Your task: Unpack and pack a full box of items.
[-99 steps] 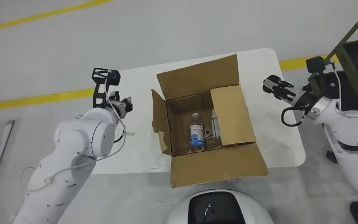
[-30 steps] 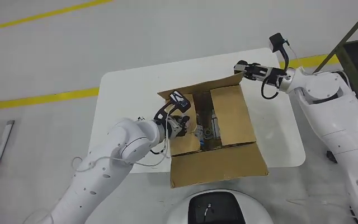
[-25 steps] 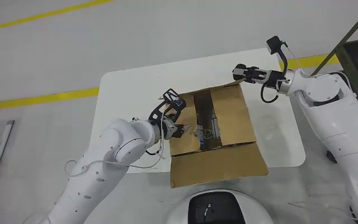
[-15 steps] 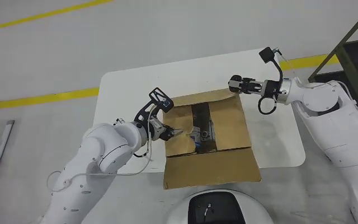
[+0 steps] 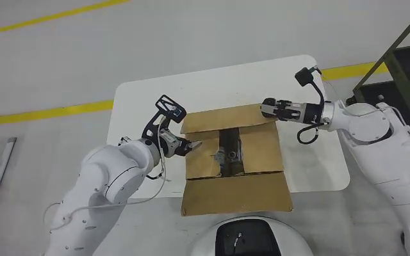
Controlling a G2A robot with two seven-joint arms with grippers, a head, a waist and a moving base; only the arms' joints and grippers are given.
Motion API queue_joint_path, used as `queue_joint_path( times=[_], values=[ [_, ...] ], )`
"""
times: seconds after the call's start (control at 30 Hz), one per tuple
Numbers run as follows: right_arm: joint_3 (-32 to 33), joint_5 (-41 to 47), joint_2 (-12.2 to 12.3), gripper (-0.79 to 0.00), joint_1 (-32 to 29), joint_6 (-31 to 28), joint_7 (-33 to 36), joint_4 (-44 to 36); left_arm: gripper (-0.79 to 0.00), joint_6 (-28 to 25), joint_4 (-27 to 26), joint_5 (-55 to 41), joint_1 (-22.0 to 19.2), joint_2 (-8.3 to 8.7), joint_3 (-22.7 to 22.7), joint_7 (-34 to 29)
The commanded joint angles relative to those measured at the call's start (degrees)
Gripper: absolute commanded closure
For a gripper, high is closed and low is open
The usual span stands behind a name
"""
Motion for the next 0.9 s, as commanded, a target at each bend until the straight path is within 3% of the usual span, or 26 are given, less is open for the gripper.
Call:
queue_joint_path(
  times=[0.0,0.2,0.43,0.67,0.87],
  values=[
    [0.02,1.24,0.19,0.0,-0.38,-0.29,2.28,-0.25,-0.785,0.49,-0.08,0.05,0.19,-0.03,-0.19,0.35],
    [-0.32,-2.01,0.63,0.0,-2.18,-0.67,2.41,-1.88,-0.785,0.49,-0.08,0.05,0.19,-0.03,-0.19,0.35],
    [-0.49,-8.45,0.9,0.0,-5.16,0.66,-3.14,-5.56,-0.785,0.49,-0.08,0.05,0.19,-0.03,-0.19,0.35],
    [-0.38,-8.78,1.08,0.0,-5.81,2.08,-4.47,-6.53,-0.785,-8.58,-2.97,-2.51,3.25,0.75,-5.02,5.2],
    [-0.85,-8.76,1.07,0.0,-5.45,2.76,-5.35,-6.35,-0.785,-18.22,-7.84,-4.02,11.59,2.67,-14.43,3.43]
  ],
)
